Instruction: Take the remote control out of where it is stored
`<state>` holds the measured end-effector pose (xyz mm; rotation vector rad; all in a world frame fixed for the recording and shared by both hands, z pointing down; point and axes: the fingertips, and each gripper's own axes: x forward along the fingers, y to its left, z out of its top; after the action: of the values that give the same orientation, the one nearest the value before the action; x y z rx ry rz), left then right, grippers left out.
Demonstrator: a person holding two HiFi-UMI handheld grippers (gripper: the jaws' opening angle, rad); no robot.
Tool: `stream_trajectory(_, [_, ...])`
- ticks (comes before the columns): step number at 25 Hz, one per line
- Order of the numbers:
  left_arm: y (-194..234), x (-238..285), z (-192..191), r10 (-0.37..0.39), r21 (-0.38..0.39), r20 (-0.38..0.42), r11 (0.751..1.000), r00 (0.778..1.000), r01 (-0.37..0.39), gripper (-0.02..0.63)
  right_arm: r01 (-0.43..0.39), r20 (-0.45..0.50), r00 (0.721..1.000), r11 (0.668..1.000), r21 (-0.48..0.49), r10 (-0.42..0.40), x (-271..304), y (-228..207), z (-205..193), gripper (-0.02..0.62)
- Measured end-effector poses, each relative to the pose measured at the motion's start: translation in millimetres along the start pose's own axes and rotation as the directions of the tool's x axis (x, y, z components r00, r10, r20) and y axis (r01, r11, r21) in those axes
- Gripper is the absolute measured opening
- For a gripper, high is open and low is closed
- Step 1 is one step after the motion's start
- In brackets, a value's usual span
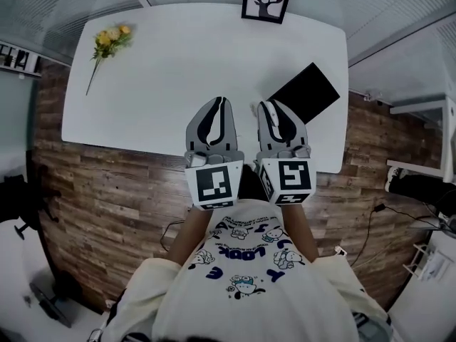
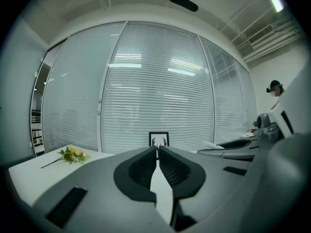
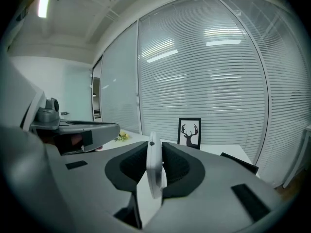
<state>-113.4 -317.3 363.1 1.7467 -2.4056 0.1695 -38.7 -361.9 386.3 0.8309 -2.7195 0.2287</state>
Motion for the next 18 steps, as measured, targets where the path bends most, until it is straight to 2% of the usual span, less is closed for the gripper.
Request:
stream_trajectory(8, [19,-14,-3,0.044,-0.006,-0.004,0.999,0.999,-0.044,0.029,-0.035,-0.009,0.999,0.999,-0.011,0.035,6,22,-2,0.083])
stream_trajectory(18, [28,-20,-5,0.058,-0.009,-0.007,0.998,0.998,-0.058,0.029,-0.051,-0.017,0.999,0.999,-0.016,0.05,9,33,-1,0.083])
